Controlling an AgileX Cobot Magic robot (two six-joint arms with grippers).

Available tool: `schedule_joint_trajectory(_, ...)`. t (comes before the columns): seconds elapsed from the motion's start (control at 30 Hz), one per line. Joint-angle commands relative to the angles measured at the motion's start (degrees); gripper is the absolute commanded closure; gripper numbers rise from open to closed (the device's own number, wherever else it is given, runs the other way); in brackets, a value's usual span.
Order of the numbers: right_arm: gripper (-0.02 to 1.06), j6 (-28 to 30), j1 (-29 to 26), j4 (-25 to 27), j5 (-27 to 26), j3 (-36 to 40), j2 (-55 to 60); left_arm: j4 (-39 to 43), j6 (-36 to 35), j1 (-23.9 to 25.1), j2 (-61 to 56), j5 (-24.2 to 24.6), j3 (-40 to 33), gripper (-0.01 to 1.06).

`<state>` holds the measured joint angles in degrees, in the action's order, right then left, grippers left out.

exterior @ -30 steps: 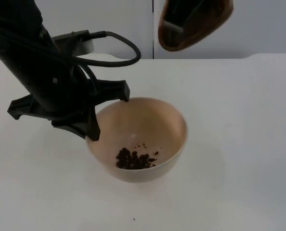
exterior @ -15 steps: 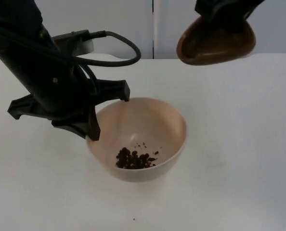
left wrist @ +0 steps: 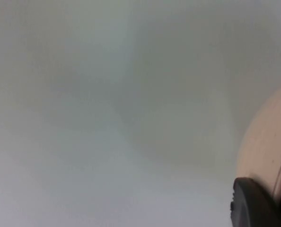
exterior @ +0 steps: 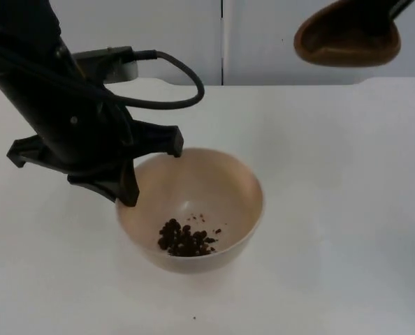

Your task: Pick up the bowl with the left hand and pour the coffee beans from the cup into the bowl with the right hand.

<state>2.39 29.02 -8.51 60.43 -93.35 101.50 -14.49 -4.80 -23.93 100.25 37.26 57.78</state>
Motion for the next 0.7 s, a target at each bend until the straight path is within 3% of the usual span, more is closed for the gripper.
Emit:
schedule_joint_trajectory(0.0, 1.05, 0.0, -1.3, 1.1, -1.8, 1.4, -0.7, 1.3, 0.4, 0.0, -0.2, -0.5, -0.1, 1.05)
schedule_joint_trajectory(0.4, 1.05, -0.8, -9.7, 3.3, -20.7, 21.4, -0.7, 0.8, 0.0, 0.0, 6.7, -5.5, -0.3, 1.05)
schedule_joint_trajectory(0.57, 1.05, -1.9, -10.5, 3.2, -26.6, 26.3, -0.6, 0.8, 0.0, 0.0, 9.7, -6.4, -0.3, 1.05)
schedule_joint_trajectory(0.67, 1.05, -2.4, -10.5, 3.2, -26.8, 26.2, 0.8, 0.8, 0.0, 0.0, 10.5, -6.3, -0.3, 1.05)
